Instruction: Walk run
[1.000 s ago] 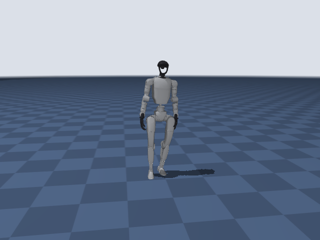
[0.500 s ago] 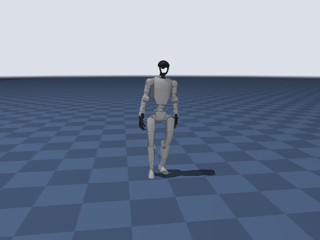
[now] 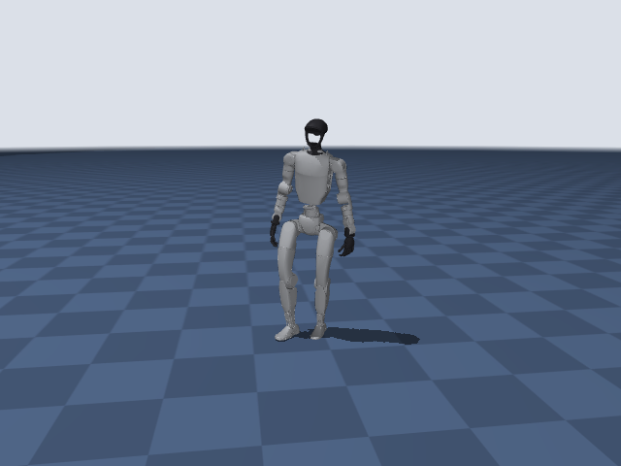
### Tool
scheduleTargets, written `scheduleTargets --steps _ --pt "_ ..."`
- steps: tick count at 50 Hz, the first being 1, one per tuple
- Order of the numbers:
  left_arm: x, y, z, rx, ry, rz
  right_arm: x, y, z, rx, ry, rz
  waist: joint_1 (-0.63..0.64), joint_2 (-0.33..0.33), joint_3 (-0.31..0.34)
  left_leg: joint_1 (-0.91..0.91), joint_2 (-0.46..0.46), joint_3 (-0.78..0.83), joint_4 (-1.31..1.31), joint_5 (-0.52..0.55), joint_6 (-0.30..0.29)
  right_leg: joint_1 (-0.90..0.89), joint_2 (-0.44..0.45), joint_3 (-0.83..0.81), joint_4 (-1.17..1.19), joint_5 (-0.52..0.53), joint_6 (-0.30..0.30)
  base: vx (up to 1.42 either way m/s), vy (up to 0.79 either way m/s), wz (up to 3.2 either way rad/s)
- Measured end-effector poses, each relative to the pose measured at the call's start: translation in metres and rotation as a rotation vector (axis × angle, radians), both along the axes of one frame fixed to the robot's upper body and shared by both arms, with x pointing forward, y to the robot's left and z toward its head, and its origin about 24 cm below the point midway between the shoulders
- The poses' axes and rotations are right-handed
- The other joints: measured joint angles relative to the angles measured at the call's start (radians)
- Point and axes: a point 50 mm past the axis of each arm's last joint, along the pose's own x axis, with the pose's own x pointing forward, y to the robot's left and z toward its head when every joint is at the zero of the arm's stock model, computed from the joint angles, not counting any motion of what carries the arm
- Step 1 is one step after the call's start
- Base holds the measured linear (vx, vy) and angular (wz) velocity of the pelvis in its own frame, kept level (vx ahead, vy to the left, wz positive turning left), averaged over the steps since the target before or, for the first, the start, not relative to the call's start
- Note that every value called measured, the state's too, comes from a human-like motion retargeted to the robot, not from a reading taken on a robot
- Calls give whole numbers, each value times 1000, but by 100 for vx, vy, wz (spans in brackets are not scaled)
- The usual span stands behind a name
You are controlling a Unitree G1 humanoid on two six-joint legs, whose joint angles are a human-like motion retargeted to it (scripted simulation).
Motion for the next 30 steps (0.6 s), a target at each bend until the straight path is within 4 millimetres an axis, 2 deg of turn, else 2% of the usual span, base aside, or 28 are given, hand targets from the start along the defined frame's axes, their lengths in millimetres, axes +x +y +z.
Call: scheduleTargets --steps 2,6,10,13,15,17,21,23,25,27,28,30 --pt "-6 -1 -1 5 18 -17 -6 0 -1 9 21 13 19 0 -16 22 8 51 -23 -12 -1 15 -36 -190 53 -46 -15 1 -9 -221" --pt "-16 -6 -3 16 41 -47 -29 3 -4 9 90 -11 39 -24 -44 84 -7 161 -49 -44 -3 88 -43 -266 29 -63 -2 12 -12 -168" --pt "-22 -13 -5 -11 57 -63 -57 4 -6 37 191 -61 22 -64 -49 144 -32 248 11 -55 -40 148 -31 -182 -73 -33 -52 19 -10 -108" --pt "-21 -20 -7 13 40 -62 -68 9 -7 67 258 -100 7 -114 -44 72 -41 261 205 47 -36 140 -79 -102 -81 6 -38 3 -12 -107" --pt "-13 -24 -8 8 23 -55 -63 12 -7 79 244 -112 -2 -139 -24 -6 -59 178 350 48 -18 151 -83 -33 -108 37 -25 -10 -12 -154" --pt "-13 -24 -8 3 29 -60 -61 11 -7 80 227 -113 -11 -149 -20 -29 -95 41 343 42 -62 156 -64 35 -132 72 -23 3 -15 -184" --pt "-13 -26 -8 22 21 -82 -55 15 -8 66 199 -103 27 -146 -23 -21 -167 -228 175 36 -65 136 -6 201 -149 130 3 5 -8 -272" --pt "-8 -27 -8 32 -6 -79 -40 16 -7 72 162 -75 65 -126 -7 -2 -167 -299 77 106 -70 131 53 293 -159 158 20 -13 -5 -349" --pt "-4 -31 -9 25 -30 -66 -24 14 -6 83 132 -43 52 -122 6 26 -159 -216 52 69 -11 132 69 344 -168 175 62 -13 -4 -279" --pt "-5 -32 -9 18 -38 -32 -12 18 -4 94 108 11 19 -103 -1 59 -71 15 -2 46 27 119 95 359 -156 148 118 -11 -5 -263" --pt "-7 -32 -9 19 -47 -10 -8 21 -4 97 96 35 0 -91 -6 69 -56 16 -20 45 29 110 109 360 -146 141 118 -21 -8 -284" --pt "-2 -31 -9 26 -91 40 5 31 -3 87 46 53 -33 -71 -7 63 -20 45 -34 42 21 76 116 270 -117 80 71 -37 -9 -295"
